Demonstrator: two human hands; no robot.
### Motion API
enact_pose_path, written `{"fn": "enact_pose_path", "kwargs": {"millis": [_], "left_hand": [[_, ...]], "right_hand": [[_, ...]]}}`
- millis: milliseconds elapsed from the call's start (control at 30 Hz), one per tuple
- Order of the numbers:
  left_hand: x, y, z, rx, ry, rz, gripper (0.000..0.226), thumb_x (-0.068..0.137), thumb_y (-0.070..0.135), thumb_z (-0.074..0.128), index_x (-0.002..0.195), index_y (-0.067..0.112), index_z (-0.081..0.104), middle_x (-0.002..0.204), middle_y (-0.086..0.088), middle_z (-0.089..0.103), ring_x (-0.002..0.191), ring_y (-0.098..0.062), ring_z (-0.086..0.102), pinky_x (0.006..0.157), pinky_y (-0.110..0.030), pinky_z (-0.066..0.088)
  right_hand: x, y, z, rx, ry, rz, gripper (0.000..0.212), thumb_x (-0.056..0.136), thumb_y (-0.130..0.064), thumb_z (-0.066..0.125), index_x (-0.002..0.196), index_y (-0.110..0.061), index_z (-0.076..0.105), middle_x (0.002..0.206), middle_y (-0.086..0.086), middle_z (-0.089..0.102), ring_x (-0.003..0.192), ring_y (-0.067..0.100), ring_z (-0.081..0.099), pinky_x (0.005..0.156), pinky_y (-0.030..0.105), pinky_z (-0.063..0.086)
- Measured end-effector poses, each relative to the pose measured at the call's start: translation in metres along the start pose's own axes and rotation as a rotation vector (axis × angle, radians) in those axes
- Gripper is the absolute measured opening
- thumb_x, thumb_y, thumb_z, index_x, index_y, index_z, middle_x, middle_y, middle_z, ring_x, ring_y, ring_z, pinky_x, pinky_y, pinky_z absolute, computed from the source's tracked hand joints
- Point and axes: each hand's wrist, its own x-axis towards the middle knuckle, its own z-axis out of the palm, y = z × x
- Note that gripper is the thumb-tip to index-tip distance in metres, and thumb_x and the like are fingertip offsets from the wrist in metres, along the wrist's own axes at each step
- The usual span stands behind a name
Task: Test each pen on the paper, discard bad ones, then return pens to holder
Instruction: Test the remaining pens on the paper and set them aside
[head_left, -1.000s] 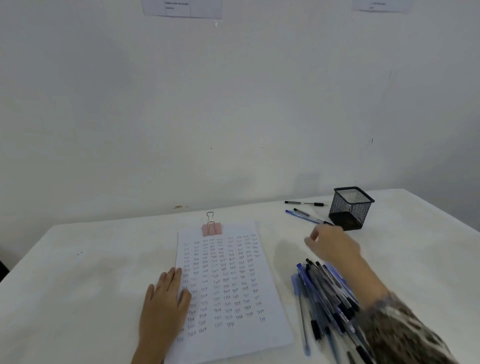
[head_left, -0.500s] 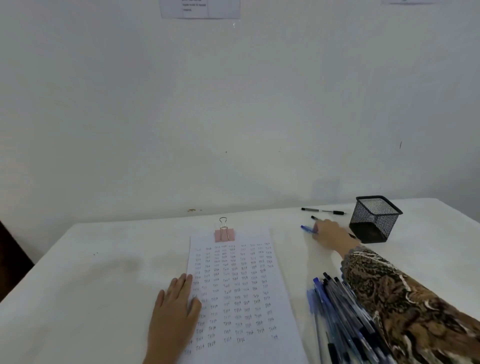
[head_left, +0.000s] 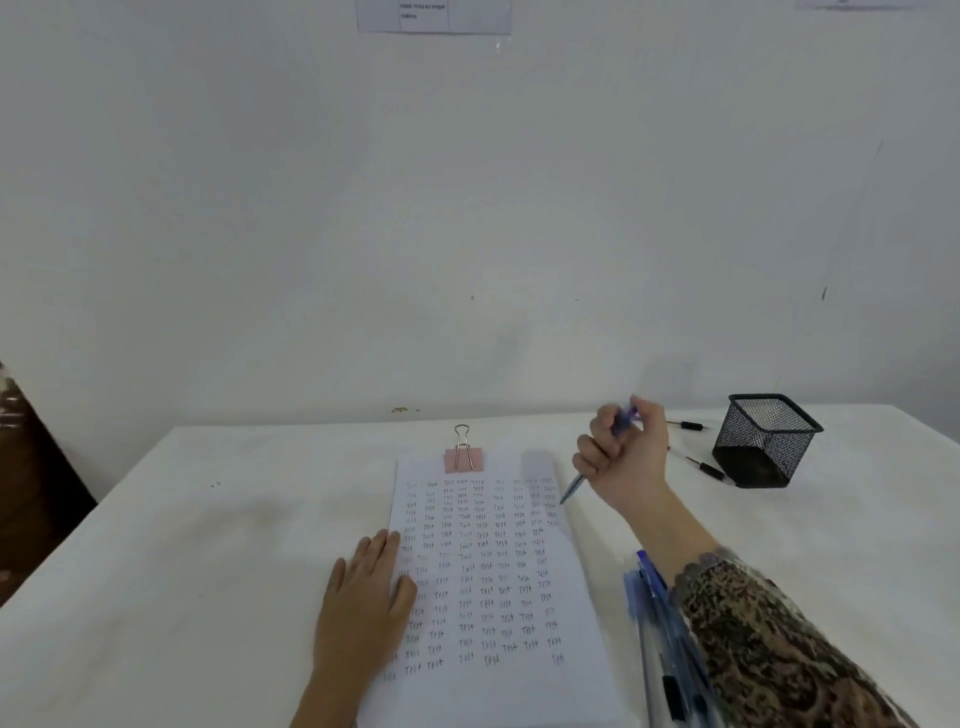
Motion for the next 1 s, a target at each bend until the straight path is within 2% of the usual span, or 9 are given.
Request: {"fn": "enact_pose_path", "kwargs": {"millis": [200,300,400,533,633,767,833,900,1000], "left_hand": [[-0.002,-0.001,0.002,-0.004,0.014,0.009,0.096,0.058,0.054,-0.011,0.147,0.024,0.013,0.154,0.008,0.012,0.142,-0.008,0.007,0.116,-0.029,0.001],[-0.002,-0.001,0.001,-0.009,0.023,0.013,0.096,0.059,0.055,-0.011,0.147,0.024,0.013,0.154,0.008,0.013,0.142,-0.007,0.006,0.115,-0.029,0.001],[-0.003,-0.001,0.001,0.000,0.025,0.019,0.097,0.058,0.055,-0.012,0.147,0.024,0.012,0.154,0.009,0.012,0.142,-0.007,0.005,0.115,-0.028,-0.001],[-0.003,-0.002,0.002,-0.003,0.024,0.023,0.090,0.065,0.055,-0.008,0.147,0.024,0.012,0.154,0.009,0.012,0.142,-0.007,0.005,0.115,-0.028,-0.001],[-0.002,-0.001,0.002,-0.024,0.012,0.010,0.063,0.088,0.046,0.013,0.147,0.023,0.012,0.155,0.009,0.011,0.142,-0.007,0.004,0.116,-0.028,-0.001],[-0.002,-0.003,0.002,-0.035,0.013,0.012,0.071,0.080,0.048,0.008,0.147,0.024,0.012,0.154,0.010,0.011,0.142,-0.006,0.005,0.115,-0.027,-0.001],[-0.002,-0.002,0.002,-0.045,0.014,0.010,0.066,0.084,0.045,0.012,0.147,0.024,0.013,0.154,0.009,0.012,0.142,-0.006,0.005,0.116,-0.028,-0.001],[-0.003,-0.002,0.001,-0.050,0.025,0.017,0.075,0.077,0.051,0.005,0.147,0.024,0.014,0.154,0.009,0.013,0.142,-0.006,0.006,0.115,-0.027,-0.001],[-0.002,-0.003,0.002,-0.048,0.036,0.019,0.094,0.061,0.055,-0.007,0.146,0.023,0.015,0.154,0.009,0.014,0.142,-0.007,0.007,0.115,-0.027,-0.001]], "right_hand": [[-0.015,0.056,-0.018,0.401,0.139,-0.024,0.035,0.073,-0.050,0.060,0.076,-0.015,0.064,0.044,-0.007,0.038,0.030,0.007,0.026,0.031,0.019,0.022],[-0.012,0.073,-0.027,0.332,0.216,0.049,0.033,0.098,-0.033,0.038,0.091,-0.009,0.060,0.053,0.000,0.063,0.041,0.007,0.055,0.039,0.018,0.044],[-0.010,0.074,-0.038,0.195,0.253,0.073,0.059,0.098,-0.052,0.021,0.097,-0.011,0.063,0.066,0.005,0.070,0.065,0.018,0.060,0.056,0.025,0.050],[-0.008,0.063,-0.044,0.041,0.275,0.064,0.078,0.089,-0.067,0.011,0.091,-0.007,0.062,0.059,0.007,0.068,0.049,0.016,0.065,0.045,0.020,0.053],[-0.004,0.058,-0.045,-0.103,0.253,0.085,0.084,0.085,-0.071,0.006,0.091,-0.009,0.063,0.058,0.008,0.067,0.042,0.017,0.061,0.040,0.020,0.050],[0.001,0.054,-0.056,-0.032,0.253,0.097,0.081,0.085,-0.071,0.011,0.097,-0.013,0.066,0.056,0.007,0.066,0.034,0.013,0.053,0.037,0.016,0.046],[-0.002,0.054,-0.054,0.071,0.253,0.075,0.060,0.092,-0.058,0.028,0.092,-0.010,0.063,0.060,0.008,0.067,0.042,0.013,0.061,0.042,0.018,0.052],[-0.002,0.057,-0.049,0.096,0.231,0.038,0.028,0.096,-0.023,0.047,0.074,-0.008,0.058,0.064,0.011,0.061,0.047,0.011,0.063,0.047,0.017,0.052],[0.003,0.064,-0.051,-0.095,0.229,-0.001,0.032,0.085,0.013,0.050,0.065,-0.011,0.048,0.063,0.011,0.045,0.040,0.006,0.051,0.043,0.014,0.044]]}}
